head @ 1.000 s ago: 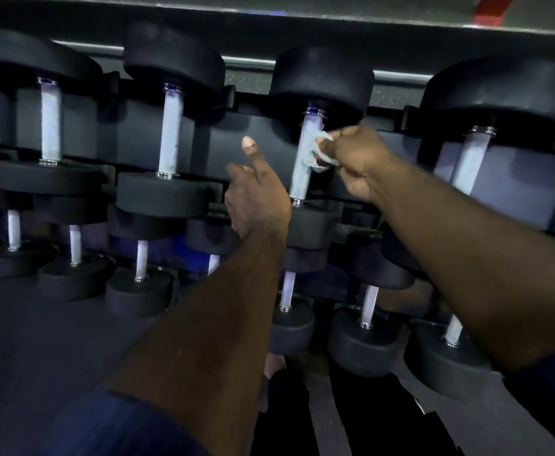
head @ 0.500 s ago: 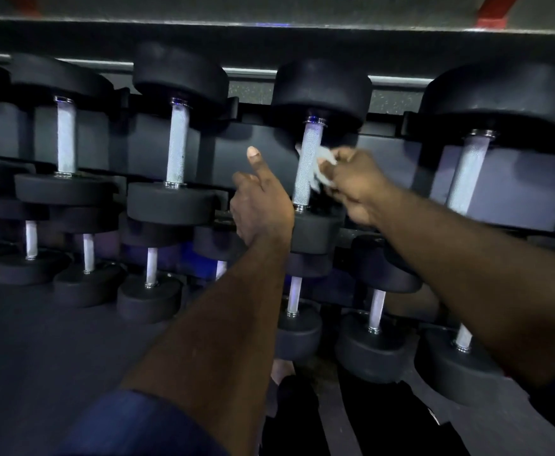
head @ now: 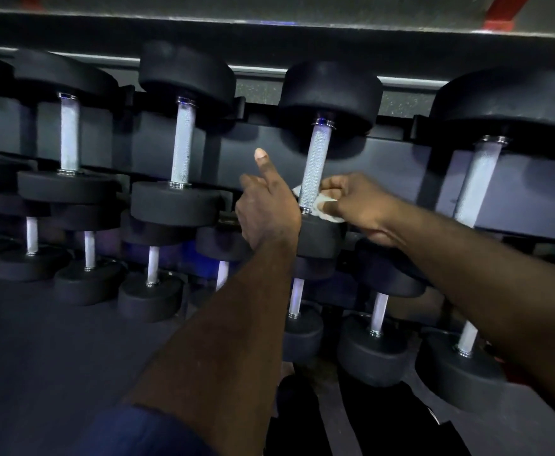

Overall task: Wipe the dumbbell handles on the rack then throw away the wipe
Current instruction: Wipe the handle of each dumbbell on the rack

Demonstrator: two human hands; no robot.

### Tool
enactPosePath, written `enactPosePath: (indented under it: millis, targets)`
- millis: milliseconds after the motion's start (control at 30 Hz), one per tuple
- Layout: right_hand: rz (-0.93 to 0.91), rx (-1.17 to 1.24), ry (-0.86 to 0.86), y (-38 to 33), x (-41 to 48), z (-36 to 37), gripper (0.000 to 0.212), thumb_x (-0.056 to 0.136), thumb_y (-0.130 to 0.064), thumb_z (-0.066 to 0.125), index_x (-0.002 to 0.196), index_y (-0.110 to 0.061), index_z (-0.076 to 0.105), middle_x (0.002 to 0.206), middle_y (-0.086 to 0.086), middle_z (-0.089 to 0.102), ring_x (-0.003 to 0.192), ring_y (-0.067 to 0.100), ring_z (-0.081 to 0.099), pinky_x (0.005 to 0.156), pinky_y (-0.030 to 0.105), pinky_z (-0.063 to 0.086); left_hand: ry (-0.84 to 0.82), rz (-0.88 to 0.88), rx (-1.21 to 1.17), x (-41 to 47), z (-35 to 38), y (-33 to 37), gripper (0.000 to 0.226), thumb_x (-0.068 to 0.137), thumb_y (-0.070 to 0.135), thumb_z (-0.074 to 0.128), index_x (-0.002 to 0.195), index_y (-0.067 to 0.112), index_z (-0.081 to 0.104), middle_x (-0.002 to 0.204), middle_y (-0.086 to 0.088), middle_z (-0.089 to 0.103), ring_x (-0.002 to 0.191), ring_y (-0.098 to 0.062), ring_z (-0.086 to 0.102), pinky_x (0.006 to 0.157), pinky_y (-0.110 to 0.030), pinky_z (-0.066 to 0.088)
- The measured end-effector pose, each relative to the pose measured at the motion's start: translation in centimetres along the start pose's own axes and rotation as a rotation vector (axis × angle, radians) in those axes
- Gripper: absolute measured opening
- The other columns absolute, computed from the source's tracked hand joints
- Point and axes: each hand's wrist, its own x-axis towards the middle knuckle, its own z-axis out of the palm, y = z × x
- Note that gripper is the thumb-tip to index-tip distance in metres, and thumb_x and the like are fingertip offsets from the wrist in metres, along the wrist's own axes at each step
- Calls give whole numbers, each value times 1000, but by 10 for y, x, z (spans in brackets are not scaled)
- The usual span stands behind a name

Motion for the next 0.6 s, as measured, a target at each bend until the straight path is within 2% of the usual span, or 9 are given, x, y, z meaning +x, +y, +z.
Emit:
enactPosePath:
  millis: [67, 133, 167, 200, 267, 367, 433, 533, 600]
  targets:
    - [-157, -241, 157, -3, -4, -12, 28, 80, -11, 80, 106, -20, 74, 96, -5, 76, 92, 14, 73, 84, 23, 57, -5, -4, 2, -1, 0, 0, 65, 101, 75, 16, 108, 24, 57, 93, 4, 52, 95, -22, 51, 82, -41, 38]
    - [-495, -583, 354, -29, -9, -19, 23, 82, -25, 78, 105, -28, 74, 93, -13, 72, 85, 3, 66, 78, 6, 46, -11, -7, -1, 0, -1, 0, 68, 101, 76, 16, 110, 23, 58, 94, 2, 53, 100, -25, 56, 83, -42, 39]
    - [-657, -730, 371, -43, -10, -17, 24, 86, -26, 73, 110, -29, 72, 99, -14, 69, 88, 3, 63, 78, 8, 46, -16, -7, -4, 0, -1, 1, 71, 100, 77, 15, 113, 22, 59, 97, 0, 55, 103, -28, 59, 84, -43, 41]
    - [-768, -875, 348, -53, -6, -14, 26, 90, -23, 66, 115, -29, 69, 110, -9, 64, 94, 10, 62, 81, 19, 51, -21, -8, -5, 0, -2, 1, 73, 100, 77, 15, 115, 21, 59, 99, -2, 57, 107, -30, 60, 86, -45, 42]
    - [-847, -1327, 309, -56, 6, -6, 31, 96, -17, 48, 121, -15, 65, 128, 6, 49, 110, 28, 55, 85, 43, 53, -27, -12, -6, -1, -2, 2, 74, 99, 78, 14, 115, 22, 60, 100, -2, 57, 110, -32, 60, 87, -46, 43]
    - [-869, -1848, 215, -27, 18, -6, 54, 99, -18, 20, 137, 3, 52, 148, 24, 40, 140, 43, 37, 108, 56, 39, -29, 2, 7, -2, -3, 2, 75, 99, 78, 14, 115, 22, 60, 107, -5, 65, 110, -31, 61, 88, -46, 47]
    - [-940, -1919, 111, -20, 14, -12, 61, 99, -19, 10, 141, 3, 49, 147, 24, 44, 143, 42, 37, 111, 52, 40, -33, -2, 5, -1, -2, 1, 78, 98, 80, 13, 117, 22, 61, 113, -8, 68, 111, -31, 62, 91, -49, 50]
    - [-1056, -1872, -100, -36, 17, -19, 49, 101, -19, 12, 122, -9, 55, 126, 15, 54, 122, 34, 52, 101, 46, 46, -32, -1, 5, -1, -3, 1, 83, 97, 81, 11, 123, 21, 61, 119, -10, 67, 114, -31, 60, 94, -51, 49]
    - [-1113, -1874, -57, -49, 28, -35, 39, 103, -18, 16, 118, -11, 52, 123, 13, 54, 120, 34, 52, 100, 46, 47, -34, 0, 2, -2, -2, 0, 83, 97, 80, 11, 125, 20, 61, 121, -10, 66, 116, -32, 59, 95, -52, 49]
